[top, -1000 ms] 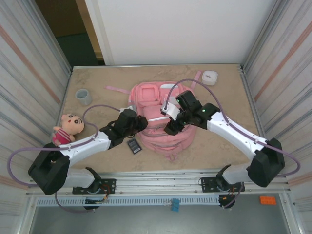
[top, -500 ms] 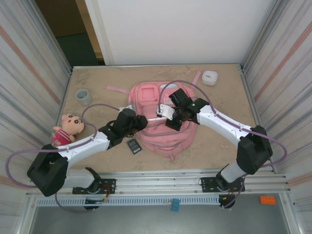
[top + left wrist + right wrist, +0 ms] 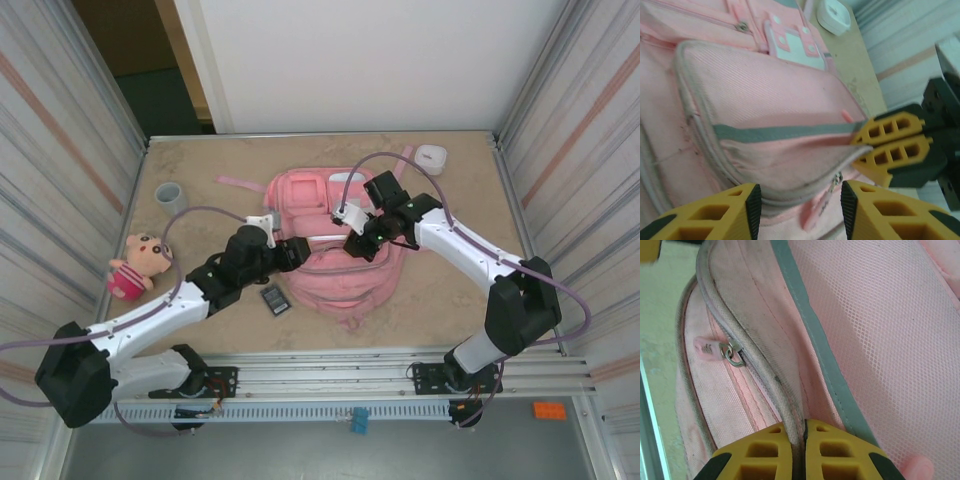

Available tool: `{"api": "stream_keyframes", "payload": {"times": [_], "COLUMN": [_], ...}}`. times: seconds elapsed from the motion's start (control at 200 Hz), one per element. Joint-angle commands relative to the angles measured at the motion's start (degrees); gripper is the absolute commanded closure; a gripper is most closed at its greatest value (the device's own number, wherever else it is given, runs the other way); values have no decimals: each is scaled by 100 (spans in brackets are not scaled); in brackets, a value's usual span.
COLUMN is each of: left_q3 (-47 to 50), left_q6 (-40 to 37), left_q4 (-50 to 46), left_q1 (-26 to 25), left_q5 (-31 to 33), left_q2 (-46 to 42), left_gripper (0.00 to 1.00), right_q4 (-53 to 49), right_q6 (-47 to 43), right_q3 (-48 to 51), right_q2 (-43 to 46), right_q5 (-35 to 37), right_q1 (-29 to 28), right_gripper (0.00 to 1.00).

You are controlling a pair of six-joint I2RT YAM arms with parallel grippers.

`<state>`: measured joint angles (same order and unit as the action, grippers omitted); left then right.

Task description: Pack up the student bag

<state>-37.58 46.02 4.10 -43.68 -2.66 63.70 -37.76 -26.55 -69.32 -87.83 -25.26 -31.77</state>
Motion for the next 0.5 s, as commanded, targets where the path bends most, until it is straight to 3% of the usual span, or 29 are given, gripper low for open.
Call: {"api": "stream_keyframes", "payload": {"times": [0.0,0.326,0.371,0.496], "left_q3": [-46,-605,-674,-819], "left_q6": [-331,-329,-289,-268], "left_q4": [48,197,205,53], "left_q1": [-198,-513,-518,-518], "left_q5": [-247,-312,-296,-118], "left_q2": [118,1160,1297,1452], "left_gripper": [52,57,61,85], "right_q4": [145,173,177,151], "right_q6": [394,746,750,748], "right_q3": [-286,-334,-337,-362], "right_q2": [41,-50,-47,-32], "right_q5": [-557,-839,-849,-833], "right_q1": [39,39,43,89], "right_gripper": [100,100,100,100]}}
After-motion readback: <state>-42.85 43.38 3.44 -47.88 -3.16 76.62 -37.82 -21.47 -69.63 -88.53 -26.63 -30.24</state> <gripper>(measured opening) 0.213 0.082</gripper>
